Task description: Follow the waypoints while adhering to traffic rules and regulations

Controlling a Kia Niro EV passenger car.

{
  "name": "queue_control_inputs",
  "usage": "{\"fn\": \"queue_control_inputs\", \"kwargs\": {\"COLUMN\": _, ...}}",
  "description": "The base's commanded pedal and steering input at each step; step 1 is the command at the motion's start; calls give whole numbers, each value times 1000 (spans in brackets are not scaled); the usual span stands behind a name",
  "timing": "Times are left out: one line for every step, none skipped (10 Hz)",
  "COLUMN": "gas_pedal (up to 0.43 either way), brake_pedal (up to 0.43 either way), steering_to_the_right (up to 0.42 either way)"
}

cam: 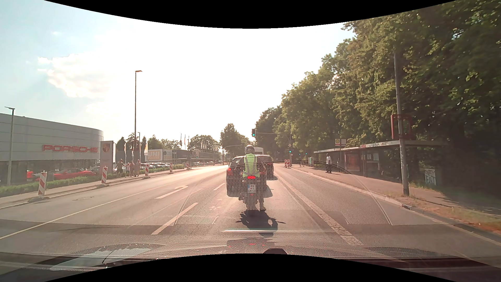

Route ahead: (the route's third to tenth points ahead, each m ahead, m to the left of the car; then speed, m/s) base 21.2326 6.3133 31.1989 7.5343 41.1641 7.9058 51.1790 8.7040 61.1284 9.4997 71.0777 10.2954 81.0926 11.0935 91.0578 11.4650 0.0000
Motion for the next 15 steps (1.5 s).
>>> {"fn": "queue_control_inputs", "kwargs": {"gas_pedal": 0, "brake_pedal": 0, "steering_to_the_right": -4}}
{"fn": "queue_control_inputs", "kwargs": {"gas_pedal": 0, "brake_pedal": 0, "steering_to_the_right": -4}}
{"fn": "queue_control_inputs", "kwargs": {"gas_pedal": 0, "brake_pedal": 0, "steering_to_the_right": -4}}
{"fn": "queue_control_inputs", "kwargs": {"gas_pedal": 0, "brake_pedal": 0, "steering_to_the_right": -4}}
{"fn": "queue_control_inputs", "kwargs": {"gas_pedal": 0, "brake_pedal": 0, "steering_to_the_right": -4}}
{"fn": "queue_control_inputs", "kwargs": {"gas_pedal": 0, "brake_pedal": 0, "steering_to_the_right": -4}}
{"fn": "queue_control_inputs", "kwargs": {"gas_pedal": 0, "brake_pedal": 0, "steering_to_the_right": -4}}
{"fn": "queue_control_inputs", "kwargs": {"gas_pedal": 0, "brake_pedal": 0, "steering_to_the_right": -4}}
{"fn": "queue_control_inputs", "kwargs": {"gas_pedal": 0, "brake_pedal": 0, "steering_to_the_right": -4}}
{"fn": "queue_control_inputs", "kwargs": {"gas_pedal": 0, "brake_pedal": 0, "steering_to_the_right": -4}}
{"fn": "queue_control_inputs", "kwargs": {"gas_pedal": 0, "brake_pedal": 0, "steering_to_the_right": -4}}
{"fn": "queue_control_inputs", "kwargs": {"gas_pedal": 0, "brake_pedal": 0, "steering_to_the_right": -4}}
{"fn": "queue_control_inputs", "kwargs": {"gas_pedal": 0, "brake_pedal": 0, "steering_to_the_right": -4}}
{"fn": "queue_control_inputs", "kwargs": {"gas_pedal": 0, "brake_pedal": 0, "steering_to_the_right": -4}}
{"fn": "queue_control_inputs", "kwargs": {"gas_pedal": 0, "brake_pedal": 0, "steering_to_the_right": -4}}
